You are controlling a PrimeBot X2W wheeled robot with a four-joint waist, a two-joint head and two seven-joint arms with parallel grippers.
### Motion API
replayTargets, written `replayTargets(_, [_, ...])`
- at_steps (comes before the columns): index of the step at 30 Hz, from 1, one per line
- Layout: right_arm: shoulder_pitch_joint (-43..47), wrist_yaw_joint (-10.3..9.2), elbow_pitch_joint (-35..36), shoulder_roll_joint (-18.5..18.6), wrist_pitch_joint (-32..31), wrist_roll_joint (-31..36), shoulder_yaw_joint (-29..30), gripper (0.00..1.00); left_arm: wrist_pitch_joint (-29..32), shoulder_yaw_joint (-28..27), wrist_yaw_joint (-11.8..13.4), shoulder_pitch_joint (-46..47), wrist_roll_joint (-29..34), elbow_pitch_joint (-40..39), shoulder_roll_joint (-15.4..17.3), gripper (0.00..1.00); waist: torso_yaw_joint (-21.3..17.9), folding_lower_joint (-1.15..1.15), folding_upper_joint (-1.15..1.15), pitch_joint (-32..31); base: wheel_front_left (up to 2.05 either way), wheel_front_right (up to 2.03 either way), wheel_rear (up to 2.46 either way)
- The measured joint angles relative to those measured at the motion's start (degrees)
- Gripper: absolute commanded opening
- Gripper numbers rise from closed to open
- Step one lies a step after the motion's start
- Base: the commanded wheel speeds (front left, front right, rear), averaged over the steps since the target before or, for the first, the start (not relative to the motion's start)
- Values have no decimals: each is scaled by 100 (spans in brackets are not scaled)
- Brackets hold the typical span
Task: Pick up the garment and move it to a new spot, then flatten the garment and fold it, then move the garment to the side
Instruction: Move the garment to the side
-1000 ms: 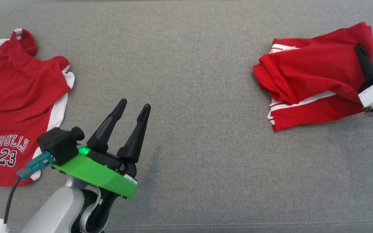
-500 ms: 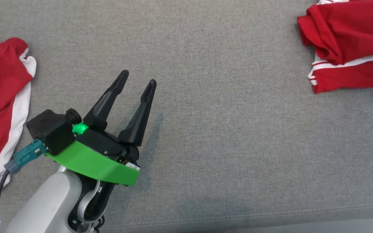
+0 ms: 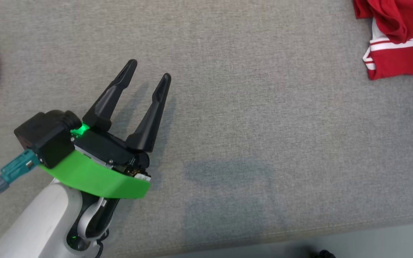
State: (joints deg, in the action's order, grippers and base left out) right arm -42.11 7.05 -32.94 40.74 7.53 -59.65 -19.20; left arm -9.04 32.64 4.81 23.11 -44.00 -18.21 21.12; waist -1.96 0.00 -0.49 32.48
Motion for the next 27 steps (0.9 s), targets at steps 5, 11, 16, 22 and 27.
replayTargets(5, [-35,1,-237,-25,79,-13,12,0,144,27,1,137,104,-97,35,100,-193,0,0,168,0,0,0])
replayTargets(11, [-259,-168,-483,48,337,242,43,100,201,58,27,216,159,-120,68,100,-327,0,0,400,0,0,0])
replayTargets(16, [-413,-371,-646,60,563,497,83,100,190,59,26,273,159,-62,64,100,-371,0,0,480,0,0,0])
replayTargets(22, [-450,-464,-746,44,666,766,105,100,89,60,10,274,158,131,3,100,-359,0,0,340,0,0,0])
replayTargets(27, [-466,-454,-654,-27,691,1022,52,100,-18,67,-80,273,142,330,-30,100,-358,0,0,135,0,0,0])
